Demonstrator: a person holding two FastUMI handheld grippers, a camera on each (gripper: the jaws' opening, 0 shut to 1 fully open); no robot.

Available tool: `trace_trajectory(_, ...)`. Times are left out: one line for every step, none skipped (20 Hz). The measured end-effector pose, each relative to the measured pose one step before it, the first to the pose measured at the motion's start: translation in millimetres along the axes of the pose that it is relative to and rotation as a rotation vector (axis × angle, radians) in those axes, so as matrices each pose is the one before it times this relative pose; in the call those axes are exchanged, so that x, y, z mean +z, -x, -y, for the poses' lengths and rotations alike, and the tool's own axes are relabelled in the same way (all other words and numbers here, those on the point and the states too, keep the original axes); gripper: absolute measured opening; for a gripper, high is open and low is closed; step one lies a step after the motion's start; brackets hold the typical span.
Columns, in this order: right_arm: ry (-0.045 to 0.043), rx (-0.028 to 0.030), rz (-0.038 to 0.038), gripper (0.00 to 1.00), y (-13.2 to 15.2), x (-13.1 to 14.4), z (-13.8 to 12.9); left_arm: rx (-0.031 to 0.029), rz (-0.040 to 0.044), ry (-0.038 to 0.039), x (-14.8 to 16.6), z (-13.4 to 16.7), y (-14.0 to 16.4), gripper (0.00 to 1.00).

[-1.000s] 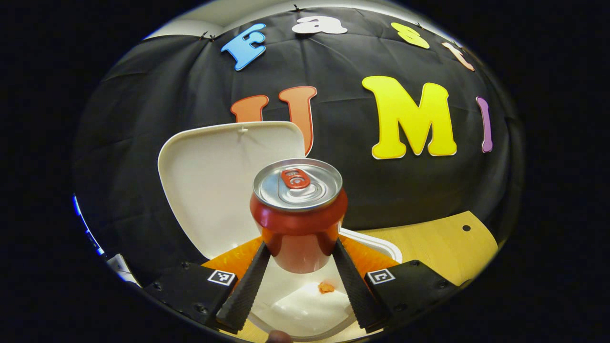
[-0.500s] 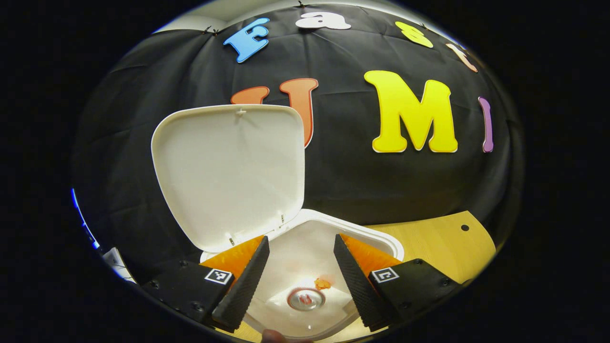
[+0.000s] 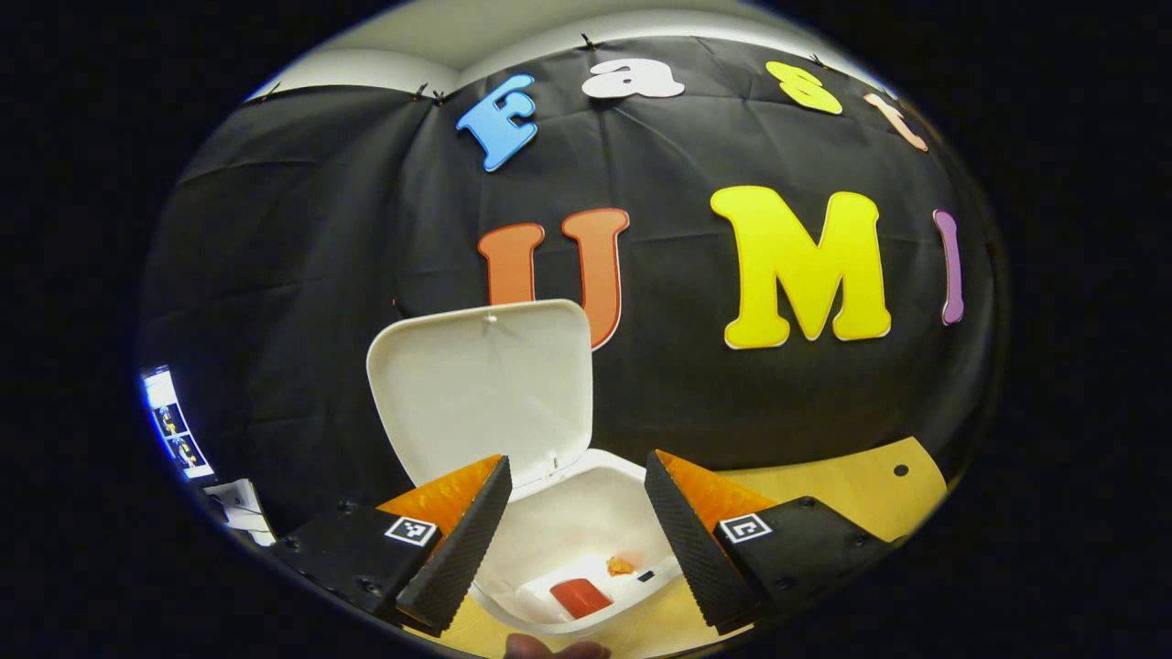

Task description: Press the lid of the desktop garbage bin to open it, pick up the crumpled paper on the desktop and throw it into the bin, then pick up the pop can on the desktop and drop it into the bin, and finally close the garbage bin lid.

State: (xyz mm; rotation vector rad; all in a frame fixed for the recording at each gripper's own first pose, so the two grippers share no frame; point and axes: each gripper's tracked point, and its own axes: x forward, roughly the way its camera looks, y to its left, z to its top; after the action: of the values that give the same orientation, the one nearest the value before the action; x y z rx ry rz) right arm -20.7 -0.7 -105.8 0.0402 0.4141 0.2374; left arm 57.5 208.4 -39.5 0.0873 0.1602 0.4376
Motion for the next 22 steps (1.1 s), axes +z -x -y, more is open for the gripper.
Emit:
trace_trajectory(-0.00538, 0.00549, 0.00104, 0.91, 0.56, 0.75, 0.38, 0.02113, 0.01321, 0.00685, 6.57, 0.62, 1.51, 0.95)
trace_trajectory(-0.00326, 0.0055, 0.00061, 0.91, 0.62, 1.15, 0.37, 0.00434, 0.00125, 0.01554, 6.71, 3.12, 0.7, 0.95)
trace_trajectory(-0.0005, 0.00429, 0.00297, 0.91, 1.09, 2.4, 1.17, 0.01016, 0.00471, 0.01746, 3.69, 3.65, 1.65, 0.95)
trace_trajectory(0.00073, 0.00445, 0.00275, 0.91, -0.27, 3.2, 1.06, 0.01384, 0.00646, 0.01264, 6.65, 0.82, 0.3, 0.95)
trace_trajectory(0.00198, 0.00895, 0.00448, 0.91, 0.36, 3.35, 0.64, 0.01533, 0.00953, 0.0075, 7.63, -0.13, 0.74, 0.96)
trace_trajectory(0.00369, 0.00445, 0.00326, 0.91, -0.07, 3.78, 2.91, 0.02134, 0.01698, -0.00014, 9.93, -1.19, 0.71, 0.95)
trace_trajectory(-0.00227, 0.00327, 0.00446, 0.91, 0.02, 4.79, 3.7, 0.02939, 0.02281, -0.00588, 10.53, -4.78, 0.06, 0.96)
trace_trajectory(-0.0036, 0.00751, 0.00374, 0.91, -0.3, 4.52, 2.25, 0.02534, 0.02301, -0.00403, 10.89, -4.64, -1.16, 0.95)
trace_trajectory(-0.00115, 0.00249, 0.00501, 0.9, -0.8, 2.86, 2.84, 0.01902, 0.01596, 0.00151, 11.16, -2.62, -2.34, 0.95)
trace_trajectory(0.00037, 0.00377, 0.00412, 0.91, -1.51, 3.75, 2.95, 0.01739, 0.00842, 0.00208, 7.78, -1.45, -1.96, 0.95)
trace_trajectory(-0.00065, 0.00328, 0.00228, 0.9, -2.25, 2.98, 1.49, 0.01973, 0.00938, 0.00079, 7.77, -3.96, -3.93, 0.95)
trace_trajectory(-0.00398, 0.00548, 0.00067, 0.9, -2.09, 2.92, 0.54, 0.02182, 0.00585, 0.00595, 7.38, -3.89, -5.17, 0.95)
trace_trajectory(0.00232, 0.00724, 0.00164, 0.9, -1.9, 2.98, -2.17, 0.02933, 0.0011, 0.00945, 4.49, -5.57, -4.67, 0.95)
trace_trajectory(0.01914, 0.00702, 0.00741, 0.9, -1.76, 4.54, -2.03, 0.02821, 0.00036, 0.01396, 4.02, -6.3, -5.31, 0.95)
trace_trajectory(0.02632, 0.0108, 0.01069, 0.9, -1.41, 5.36, -3.0, 0.01969, -0.00057, 0.01483, 2.46, -3.09, -3.05, 0.95)
trace_trajectory(0.02208, 0.01419, 0.00985, 0.91, -1.33, 6.34, -3.89, 0.01789, -0.00046, 0.00818, 4.45, -2.24, -4.72, 0.95)
trace_trajectory(0.01982, 0.01096, 0.0094, 0.9, -0.89, 5.1, -3.49, 0.02388, -0.00431, 0.00104, 4.07, -3.87, -4.62, 0.95)
trace_trajectory(0.01528, 0.00982, 0.0124, 0.9, -1.76, 6.47, -2.65, 0.02118, -0.00427, -0.00027, 3.93, -4.29, -4.6, 0.95)
trace_trajectory(0.00768, 0.01081, 0.00973, 0.9, -2.12, 5.02, -3.75, 0.01932, -0.00318, 0.00228, 2.89, -3.72, -4.45, 0.95)
trace_trajectory(-0.00141, 0.0089, 0.00436, 0.9, -2.35, 3.41, -2.9, 0.01489, -0.00771, 0.00333, 2.32, -1.87, -6.32, 0.95)
trace_trajectory(-0.00406, 0.00889, 0.00013, 0.9, -1.61, 0.81, -2.66, 0.00922, -0.00316, 0.00484, 2.29, -1.32, -6.2, 0.95)
trace_trajectory(-0.00057, 0.00554, -0.00303, 0.91, -1.23, -0.47, -1.44, 0.01356, -0.00555, 0.0001, 0.73, -2.5, -6.06, 1.0)
